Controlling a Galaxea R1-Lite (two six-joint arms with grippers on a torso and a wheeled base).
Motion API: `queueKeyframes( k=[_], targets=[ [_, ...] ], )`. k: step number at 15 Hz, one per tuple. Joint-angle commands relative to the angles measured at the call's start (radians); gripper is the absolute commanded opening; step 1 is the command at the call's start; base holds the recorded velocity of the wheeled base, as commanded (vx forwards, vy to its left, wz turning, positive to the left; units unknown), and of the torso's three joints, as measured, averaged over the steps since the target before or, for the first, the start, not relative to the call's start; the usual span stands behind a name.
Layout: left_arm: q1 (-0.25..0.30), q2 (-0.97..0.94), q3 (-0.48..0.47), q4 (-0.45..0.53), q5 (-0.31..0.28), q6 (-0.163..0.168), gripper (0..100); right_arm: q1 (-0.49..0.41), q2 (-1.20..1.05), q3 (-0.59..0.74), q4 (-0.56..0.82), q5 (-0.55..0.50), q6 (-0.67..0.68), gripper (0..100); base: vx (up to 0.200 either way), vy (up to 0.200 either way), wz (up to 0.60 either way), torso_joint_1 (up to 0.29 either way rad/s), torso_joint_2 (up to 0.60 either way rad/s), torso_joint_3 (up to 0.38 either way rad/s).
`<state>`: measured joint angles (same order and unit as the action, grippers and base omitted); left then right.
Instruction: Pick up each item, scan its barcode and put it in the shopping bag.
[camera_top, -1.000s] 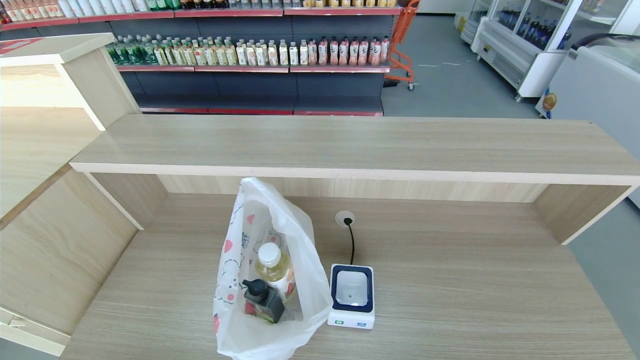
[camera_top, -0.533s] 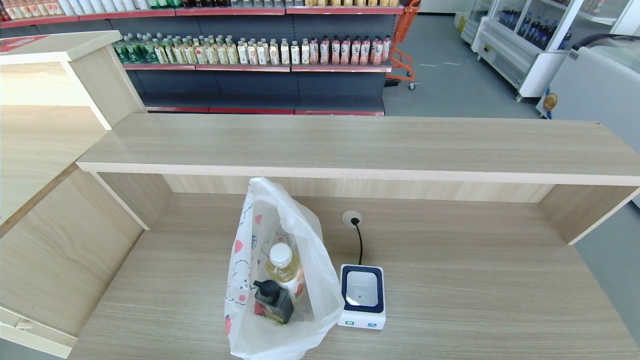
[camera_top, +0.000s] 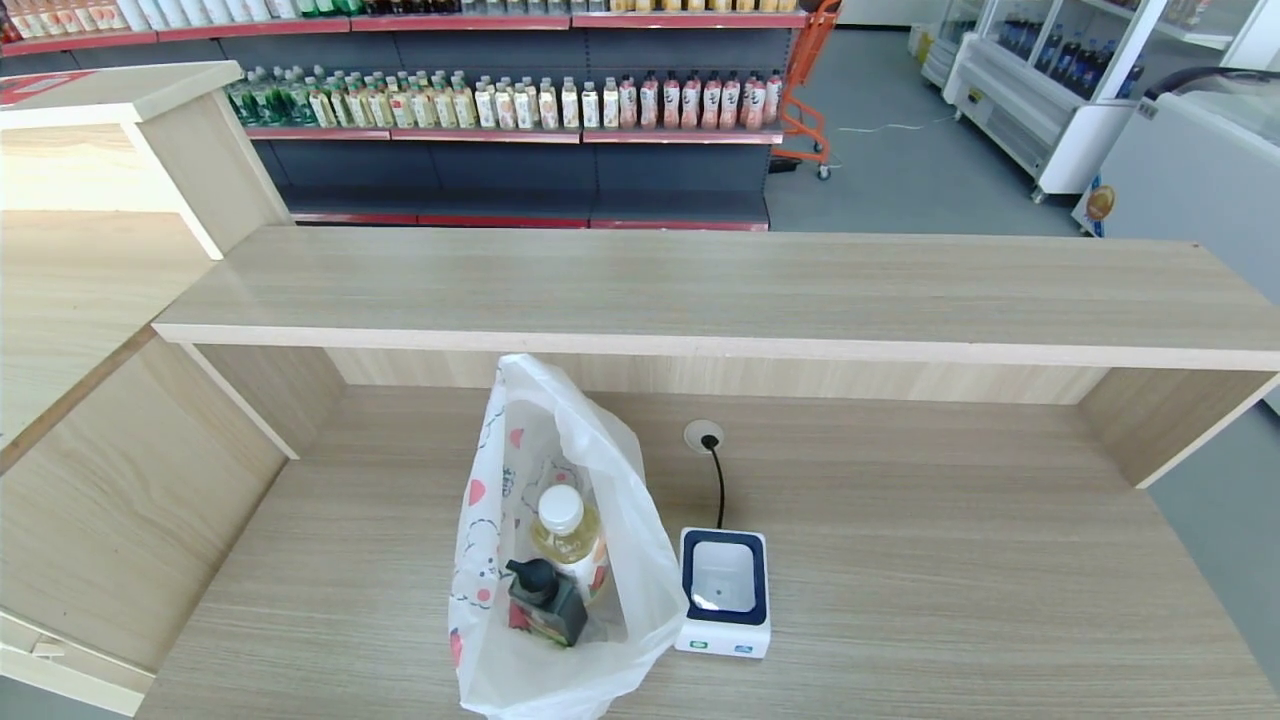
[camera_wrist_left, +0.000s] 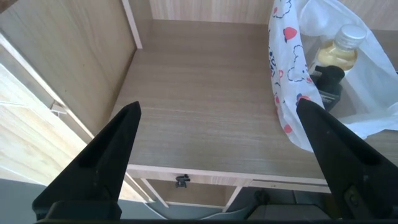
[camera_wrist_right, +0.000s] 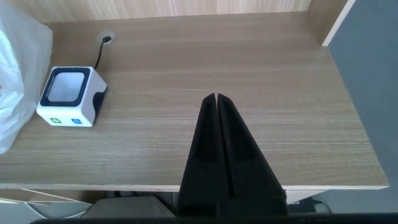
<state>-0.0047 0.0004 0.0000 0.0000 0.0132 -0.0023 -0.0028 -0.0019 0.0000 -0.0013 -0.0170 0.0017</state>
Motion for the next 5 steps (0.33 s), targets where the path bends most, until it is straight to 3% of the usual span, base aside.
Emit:
queueKeyframes(
  k=[1,5],
  targets=[
    [0.0,0.0,0.0,0.0,0.001,-0.001,100,0.001,0.002,0.0,0.0,0.0,0.0,0,0.0,0.0,0.0,0.0,0.0,0.0],
    [0.0,0.0,0.0,0.0,0.001,-0.001,100,0.0,0.002,0.0,0.0,0.0,0.0,0,0.0,0.0,0.0,0.0,0.0,0.0]
  ],
)
